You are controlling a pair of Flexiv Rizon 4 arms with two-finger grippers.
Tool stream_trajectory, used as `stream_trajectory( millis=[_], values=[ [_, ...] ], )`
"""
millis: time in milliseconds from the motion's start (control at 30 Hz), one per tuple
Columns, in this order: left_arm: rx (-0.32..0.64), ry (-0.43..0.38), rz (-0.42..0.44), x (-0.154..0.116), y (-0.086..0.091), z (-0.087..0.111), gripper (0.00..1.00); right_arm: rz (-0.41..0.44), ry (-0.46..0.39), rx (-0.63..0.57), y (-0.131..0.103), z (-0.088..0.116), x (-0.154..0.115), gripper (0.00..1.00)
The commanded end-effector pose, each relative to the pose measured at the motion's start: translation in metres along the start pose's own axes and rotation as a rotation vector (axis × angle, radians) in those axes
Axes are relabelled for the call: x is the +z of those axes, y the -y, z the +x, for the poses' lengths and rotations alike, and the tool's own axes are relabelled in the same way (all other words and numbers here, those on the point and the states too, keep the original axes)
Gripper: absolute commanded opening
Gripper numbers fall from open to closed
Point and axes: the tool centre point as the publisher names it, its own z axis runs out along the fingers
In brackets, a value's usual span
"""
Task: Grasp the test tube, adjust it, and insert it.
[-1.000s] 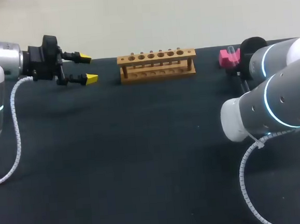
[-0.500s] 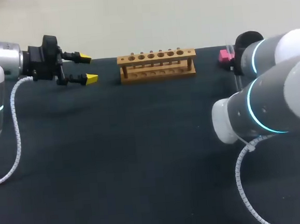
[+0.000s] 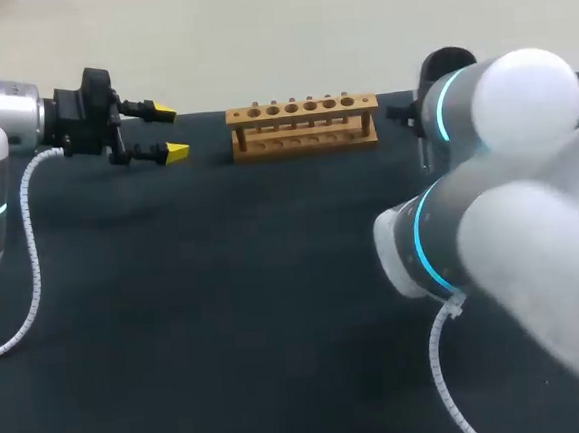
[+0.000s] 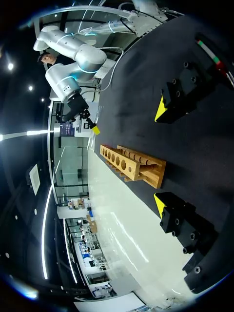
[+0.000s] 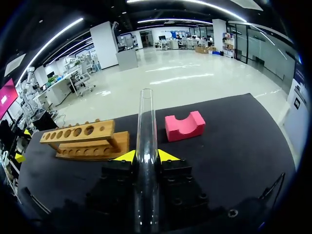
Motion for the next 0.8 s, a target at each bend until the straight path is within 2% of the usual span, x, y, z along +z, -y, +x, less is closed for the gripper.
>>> stream_trajectory(
  millis=[33,467,800],
  values=[
    [0.003,0.004,-0.003,-0.001,0.001,0.001,1.00,0.347,-0.010,0.004,-0.017,0.004,-0.013,0.00],
    [0.003,0.004,-0.003,-0.001,0.001,0.001,1.00,0.381,-0.023,-0.005,-0.060,0.008,-0.017,0.00],
    [0.003,0.004,-0.003,-0.001,0.001,0.001,1.00,0.293,0.029,-0.022,-0.097,0.014,-0.008,0.00]
  ],
)
